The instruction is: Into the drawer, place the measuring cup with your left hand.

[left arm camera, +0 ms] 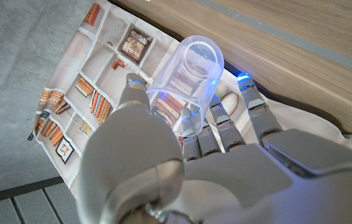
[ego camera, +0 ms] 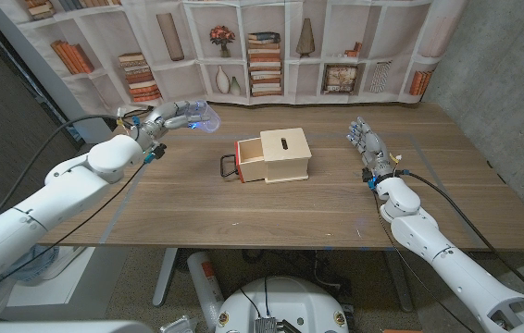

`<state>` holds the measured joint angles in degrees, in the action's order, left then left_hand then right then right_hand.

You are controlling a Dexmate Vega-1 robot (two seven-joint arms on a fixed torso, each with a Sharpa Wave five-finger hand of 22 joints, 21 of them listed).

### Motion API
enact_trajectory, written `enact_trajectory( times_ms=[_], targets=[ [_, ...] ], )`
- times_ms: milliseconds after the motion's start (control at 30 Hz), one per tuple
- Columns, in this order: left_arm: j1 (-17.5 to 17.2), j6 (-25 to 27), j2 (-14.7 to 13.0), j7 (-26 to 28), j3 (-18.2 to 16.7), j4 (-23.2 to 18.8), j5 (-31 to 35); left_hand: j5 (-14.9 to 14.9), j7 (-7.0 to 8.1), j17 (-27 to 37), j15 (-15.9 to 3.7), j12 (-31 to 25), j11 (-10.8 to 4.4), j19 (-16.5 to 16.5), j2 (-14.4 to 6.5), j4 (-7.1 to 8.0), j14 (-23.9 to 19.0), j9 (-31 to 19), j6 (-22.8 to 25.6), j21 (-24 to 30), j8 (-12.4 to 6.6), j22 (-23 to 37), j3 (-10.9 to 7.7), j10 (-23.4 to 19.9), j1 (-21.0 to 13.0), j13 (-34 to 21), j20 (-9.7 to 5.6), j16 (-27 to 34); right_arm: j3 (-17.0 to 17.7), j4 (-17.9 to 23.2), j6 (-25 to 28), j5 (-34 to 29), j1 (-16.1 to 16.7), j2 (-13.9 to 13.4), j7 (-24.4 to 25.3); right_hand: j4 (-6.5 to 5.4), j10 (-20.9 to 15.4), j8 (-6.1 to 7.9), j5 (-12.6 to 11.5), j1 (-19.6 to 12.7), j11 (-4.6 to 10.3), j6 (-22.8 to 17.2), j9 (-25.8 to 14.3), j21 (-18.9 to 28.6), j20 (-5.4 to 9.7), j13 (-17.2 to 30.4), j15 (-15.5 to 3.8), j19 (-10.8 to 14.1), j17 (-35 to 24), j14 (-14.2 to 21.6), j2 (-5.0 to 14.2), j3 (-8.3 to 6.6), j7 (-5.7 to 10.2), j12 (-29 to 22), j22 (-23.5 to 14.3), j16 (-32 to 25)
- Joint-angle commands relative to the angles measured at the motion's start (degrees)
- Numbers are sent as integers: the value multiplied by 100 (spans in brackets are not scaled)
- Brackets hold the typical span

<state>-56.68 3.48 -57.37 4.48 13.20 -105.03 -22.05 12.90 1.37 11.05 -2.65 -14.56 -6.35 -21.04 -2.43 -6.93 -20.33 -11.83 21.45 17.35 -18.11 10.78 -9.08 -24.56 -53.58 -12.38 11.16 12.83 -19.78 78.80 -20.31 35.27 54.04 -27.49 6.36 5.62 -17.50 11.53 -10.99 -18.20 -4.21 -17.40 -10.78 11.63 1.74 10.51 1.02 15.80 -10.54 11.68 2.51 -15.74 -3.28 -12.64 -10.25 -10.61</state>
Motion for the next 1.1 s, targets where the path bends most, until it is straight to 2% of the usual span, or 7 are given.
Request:
enact_trajectory(
  times_ms=[33,333,1100],
  targets=[
    [-26,-214,-37,-243,-16,-44,-39,-15,15,24,-165,-20,-4,10,-60,37,-63,-19,97,-14,-31,24,-40,-66,-22,-19,-52,-4,12,54,-3,-1,73,-11,38,38,-53,-16,-22,-33,-18,-49,-22,-2,2,25,-10,33,-6,26,37,2,-8,17,-34,-14],
    [-8,-365,7,-353,1,-8,-60,-30,16,22,-177,-18,3,5,-69,35,-85,-18,139,-22,-32,26,-48,-112,-32,-21,-57,-9,17,71,14,-14,66,-18,63,40,-48,-16,-22,-31,-4,-52,-22,-2,4,25,-2,33,-6,24,40,3,-13,21,-34,-13],
    [247,-257,-93,-759,244,-130,59,-57,41,19,-199,-3,-4,48,-84,33,-121,-15,218,-60,-31,28,-59,-171,-49,-23,-46,-22,-29,-18,33,-30,-49,33,28,49,-49,-19,-21,-33,-3,-51,-22,-2,5,25,-11,34,-6,27,48,3,-14,23,-34,-13]
  ],
)
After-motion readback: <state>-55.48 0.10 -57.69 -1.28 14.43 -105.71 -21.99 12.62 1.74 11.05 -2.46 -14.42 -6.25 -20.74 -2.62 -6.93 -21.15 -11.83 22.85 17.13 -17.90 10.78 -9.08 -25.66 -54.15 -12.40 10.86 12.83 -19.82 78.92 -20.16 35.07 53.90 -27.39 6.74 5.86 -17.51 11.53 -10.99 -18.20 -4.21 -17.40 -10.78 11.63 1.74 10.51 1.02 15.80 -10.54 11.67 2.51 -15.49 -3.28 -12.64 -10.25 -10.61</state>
